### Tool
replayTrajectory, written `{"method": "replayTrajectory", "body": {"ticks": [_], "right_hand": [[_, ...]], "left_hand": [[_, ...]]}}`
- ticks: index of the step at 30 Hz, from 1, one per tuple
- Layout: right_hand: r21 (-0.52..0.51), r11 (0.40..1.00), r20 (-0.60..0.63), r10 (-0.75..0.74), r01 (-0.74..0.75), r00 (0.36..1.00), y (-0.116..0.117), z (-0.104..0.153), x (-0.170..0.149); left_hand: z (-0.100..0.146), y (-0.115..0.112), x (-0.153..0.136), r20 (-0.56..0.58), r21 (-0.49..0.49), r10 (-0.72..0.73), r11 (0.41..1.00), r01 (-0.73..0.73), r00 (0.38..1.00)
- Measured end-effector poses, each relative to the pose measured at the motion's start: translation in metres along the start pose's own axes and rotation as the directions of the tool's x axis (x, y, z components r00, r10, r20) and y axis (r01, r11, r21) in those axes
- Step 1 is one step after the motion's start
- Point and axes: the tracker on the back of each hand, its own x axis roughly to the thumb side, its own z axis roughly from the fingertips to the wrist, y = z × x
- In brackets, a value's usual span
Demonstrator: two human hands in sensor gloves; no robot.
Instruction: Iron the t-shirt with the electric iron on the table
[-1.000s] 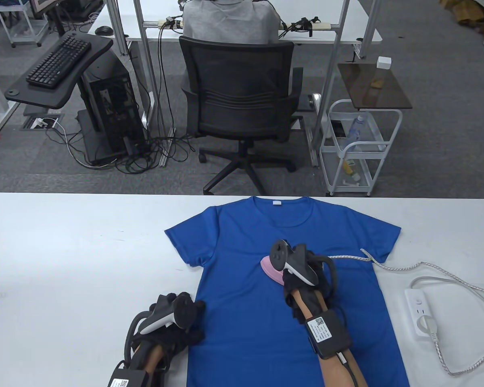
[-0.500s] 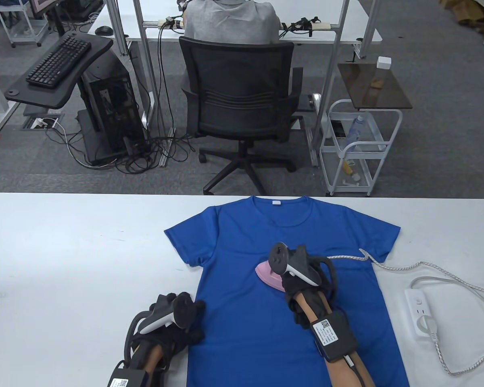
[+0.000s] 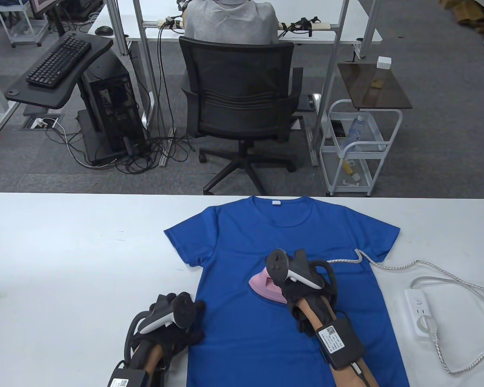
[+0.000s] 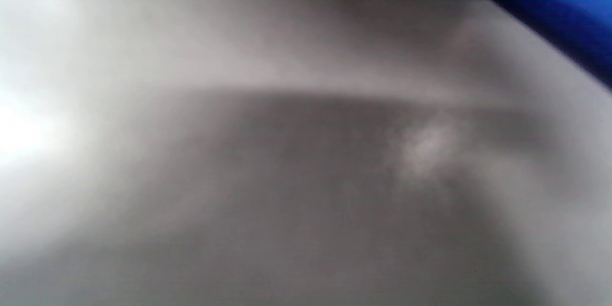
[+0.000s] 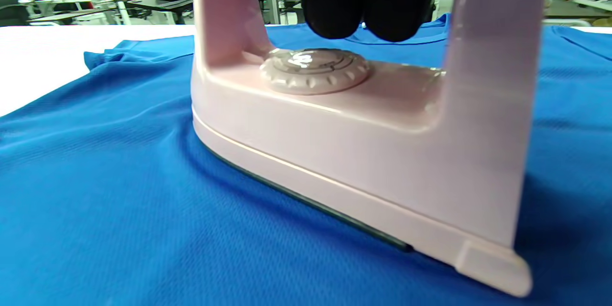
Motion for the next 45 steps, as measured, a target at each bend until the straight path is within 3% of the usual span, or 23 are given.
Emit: {"method": "replayTrajectory", "body": {"ticks": [8,14,19,27,30,36,45], "right_hand": [[-0.091,0.996,-0.175,-0.021,0.005,0.984,-0.002,-0.038,0.015],[-0.115,0.993,-0.212,0.015,-0.04,0.977,-0.001,-0.047,0.023],[-0.104,0.993,-0.136,0.048,-0.063,0.989,0.0,-0.04,0.025],[0.002,0.999,0.124,0.043,-0.043,0.991,-0.002,-0.015,0.033],[0.012,0.999,0.15,0.028,-0.03,0.988,-0.003,-0.01,0.033],[-0.017,1.0,0.099,0.009,-0.008,0.995,-0.002,-0.016,0.03],[-0.116,0.993,-0.072,-0.004,-0.005,0.997,-0.003,-0.055,0.042]], "left_hand": [[0.0,0.0,-0.001,0.014,0.0,0.004,1.0,-0.004,1.0],[0.0,-0.001,-0.001,0.014,0.0,0.006,1.0,-0.006,1.0],[0.0,-0.001,-0.001,0.015,0.0,0.005,1.0,-0.005,1.0],[0.0,0.0,-0.002,0.014,-0.005,0.006,1.0,-0.006,1.0],[0.0,0.0,-0.002,0.013,-0.005,0.005,1.0,-0.005,1.0],[0.0,0.0,-0.001,0.012,-0.004,0.004,1.0,-0.004,1.0],[0.0,0.0,-0.001,0.013,0.0,0.005,1.0,-0.005,1.0]]}}
